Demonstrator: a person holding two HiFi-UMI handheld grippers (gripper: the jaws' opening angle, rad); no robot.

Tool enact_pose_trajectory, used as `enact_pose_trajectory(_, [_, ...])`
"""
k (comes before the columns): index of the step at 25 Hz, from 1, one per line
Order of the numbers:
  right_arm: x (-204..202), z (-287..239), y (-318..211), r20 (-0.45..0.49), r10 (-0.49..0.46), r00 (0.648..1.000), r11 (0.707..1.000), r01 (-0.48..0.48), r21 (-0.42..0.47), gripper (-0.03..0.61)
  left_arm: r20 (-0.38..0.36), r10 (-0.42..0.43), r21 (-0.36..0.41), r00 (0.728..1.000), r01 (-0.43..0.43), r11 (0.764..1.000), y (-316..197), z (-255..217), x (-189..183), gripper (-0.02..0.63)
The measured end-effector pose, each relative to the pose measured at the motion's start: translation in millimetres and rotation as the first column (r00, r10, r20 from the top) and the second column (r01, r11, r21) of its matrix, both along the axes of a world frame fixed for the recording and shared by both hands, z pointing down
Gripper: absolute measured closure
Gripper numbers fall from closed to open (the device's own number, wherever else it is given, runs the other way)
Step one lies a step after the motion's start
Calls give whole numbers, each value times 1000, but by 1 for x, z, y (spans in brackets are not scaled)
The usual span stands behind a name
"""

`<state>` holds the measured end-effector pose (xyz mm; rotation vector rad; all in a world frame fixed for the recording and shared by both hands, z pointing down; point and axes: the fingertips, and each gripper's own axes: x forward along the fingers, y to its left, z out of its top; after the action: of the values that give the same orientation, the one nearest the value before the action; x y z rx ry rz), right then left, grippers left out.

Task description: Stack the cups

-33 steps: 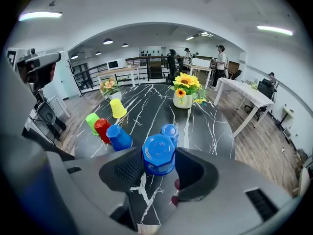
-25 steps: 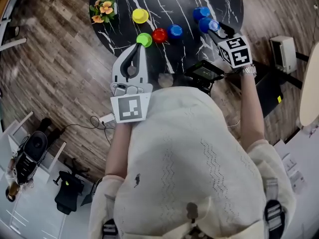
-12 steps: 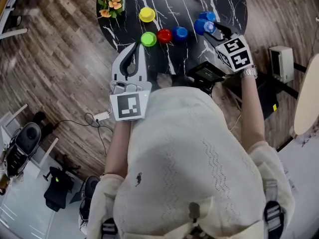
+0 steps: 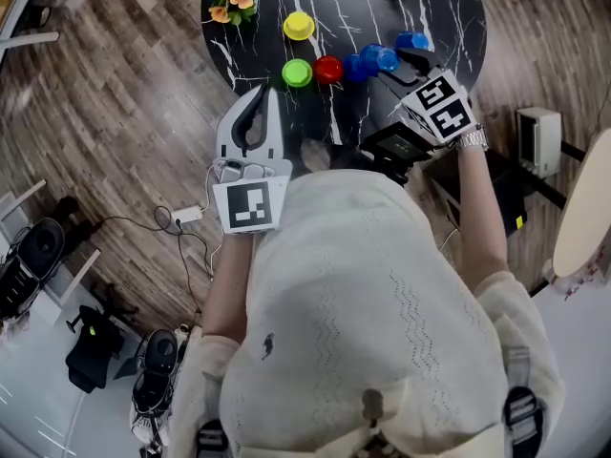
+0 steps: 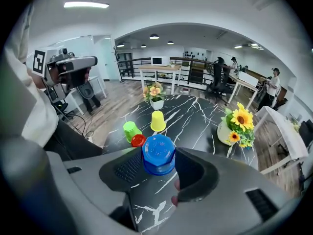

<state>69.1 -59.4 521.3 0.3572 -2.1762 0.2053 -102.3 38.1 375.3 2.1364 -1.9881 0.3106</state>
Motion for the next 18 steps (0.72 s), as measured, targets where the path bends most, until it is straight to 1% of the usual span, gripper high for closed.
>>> enact_pose_trajectory(8, [-25,9,16,-26,-100,995,995,99,-32,355,5,-52,-13,999,52,999,14,0,-15,591])
enact_pose_trajectory(18, [-45,27,26,-42,-164,986,985,162,-56,354,6,-86,-36,996,86,996,21,11,-29,591])
